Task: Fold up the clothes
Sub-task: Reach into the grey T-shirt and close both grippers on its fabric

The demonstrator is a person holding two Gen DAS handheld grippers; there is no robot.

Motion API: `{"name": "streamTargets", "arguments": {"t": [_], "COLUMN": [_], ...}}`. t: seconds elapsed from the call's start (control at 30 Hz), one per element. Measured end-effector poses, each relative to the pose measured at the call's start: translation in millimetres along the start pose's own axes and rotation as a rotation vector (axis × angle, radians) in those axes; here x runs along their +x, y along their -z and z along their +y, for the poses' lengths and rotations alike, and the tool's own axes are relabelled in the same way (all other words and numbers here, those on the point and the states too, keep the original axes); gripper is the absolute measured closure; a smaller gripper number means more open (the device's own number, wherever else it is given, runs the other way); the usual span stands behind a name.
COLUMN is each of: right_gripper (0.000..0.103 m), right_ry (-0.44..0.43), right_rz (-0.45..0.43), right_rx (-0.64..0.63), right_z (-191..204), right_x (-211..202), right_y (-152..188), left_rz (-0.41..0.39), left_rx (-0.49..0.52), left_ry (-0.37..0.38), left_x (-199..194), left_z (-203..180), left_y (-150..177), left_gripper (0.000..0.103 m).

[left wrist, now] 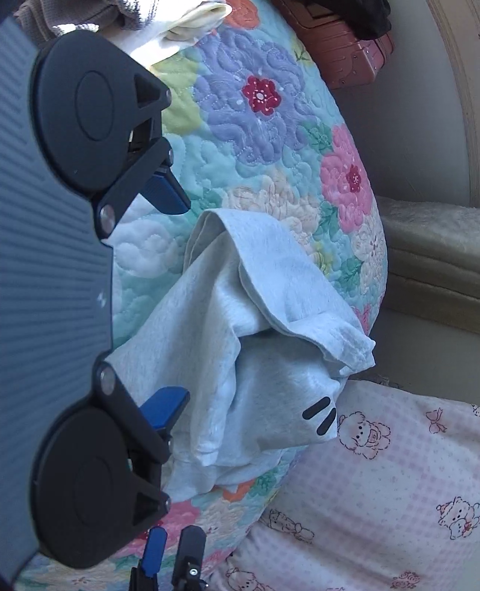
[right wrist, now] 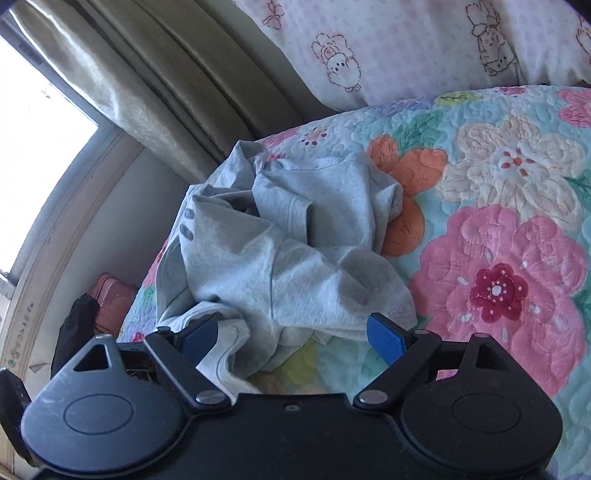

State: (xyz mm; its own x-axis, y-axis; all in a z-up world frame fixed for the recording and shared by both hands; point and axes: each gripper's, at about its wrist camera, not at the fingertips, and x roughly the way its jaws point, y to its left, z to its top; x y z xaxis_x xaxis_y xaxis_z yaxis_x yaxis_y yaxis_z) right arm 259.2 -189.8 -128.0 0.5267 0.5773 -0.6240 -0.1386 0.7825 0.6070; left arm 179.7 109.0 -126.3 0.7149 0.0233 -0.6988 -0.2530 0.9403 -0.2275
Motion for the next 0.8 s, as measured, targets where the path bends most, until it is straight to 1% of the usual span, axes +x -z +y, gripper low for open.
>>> {"name": "streamTargets", "arguments": {"t": [0.07, 0.13, 0.2, 0.27, 0.3, 0.33, 0.37, 0.4, 0.47, 0.5, 0.53, 0.6, 0.7, 0.77, 0.8], "right_gripper": [0.012, 0.012, 0.012, 0.012, 0.013, 0.017, 0.027, 0.033, 0.055, 0.063, 0.074, 0.077, 0.08, 0.081, 0.081], "right_ry": [-0.018, -0.005, 0.008, 0.03, 0.039, 0.04, 0.041, 0.038, -0.001, -0.022, -0.04, -0.059, -0.112, -0.157, -0.175], "right_rz": [-0.014, -0.018, -0.016, 0.013, 0.011, 0.019, 0.027, 0.034, 0.046, 0.059, 0.068, 0.063, 0.06, 0.072, 0.081], "right_rx": [0.045, 0.063, 0.079, 0.06, 0.044, 0.042, 0.041, 0.038, 0.019, 0.005, -0.004, 0.007, 0.035, 0.031, 0.024], "right_z": [-9, -18, -27, -34, -34, -33, -32, -29, -18, -13, -9, -7, -9, -9, -7], "right_x": [13, 25, 37, 56, 65, 76, 87, 97, 111, 114, 117, 113, 102, 93, 89], "right_y": [-15, -26, -36, -40, -39, -37, -35, -32, -24, -20, -17, -15, -13, -8, -5], "left_rz": [-0.018, -0.022, -0.032, 0.003, 0.048, 0.116, 0.139, 0.114, 0.082, 0.075, 0.069, 0.065, 0.07, 0.083, 0.091], "left_rx": [-0.013, -0.008, 0.026, 0.038, 0.024, -0.007, -0.027, -0.034, -0.017, 0.004, 0.024, 0.04, 0.001, -0.018, -0.009], "left_ry": [0.017, 0.043, 0.031, 0.025, 0.034, 0.052, 0.051, 0.029, -0.001, -0.002, 0.004, 0.034, 0.104, 0.132, 0.134], "left_x": [12, 23, 34, 55, 69, 87, 97, 99, 99, 98, 96, 91, 83, 77, 74], "left_z": [5, 10, 10, 8, 8, 9, 8, 4, -6, -10, -14, -15, -12, -13, -16], "left_y": [-7, -15, -21, -22, -21, -19, -16, -13, -9, -7, -5, -2, -2, -3, -3], "left_gripper": [0.002, 0.002, 0.001, 0.0, 0.0, 0.0, 0.0, 0.0, 0.0, 0.0, 0.0, 0.0, 0.002, 0.006, 0.008]}}
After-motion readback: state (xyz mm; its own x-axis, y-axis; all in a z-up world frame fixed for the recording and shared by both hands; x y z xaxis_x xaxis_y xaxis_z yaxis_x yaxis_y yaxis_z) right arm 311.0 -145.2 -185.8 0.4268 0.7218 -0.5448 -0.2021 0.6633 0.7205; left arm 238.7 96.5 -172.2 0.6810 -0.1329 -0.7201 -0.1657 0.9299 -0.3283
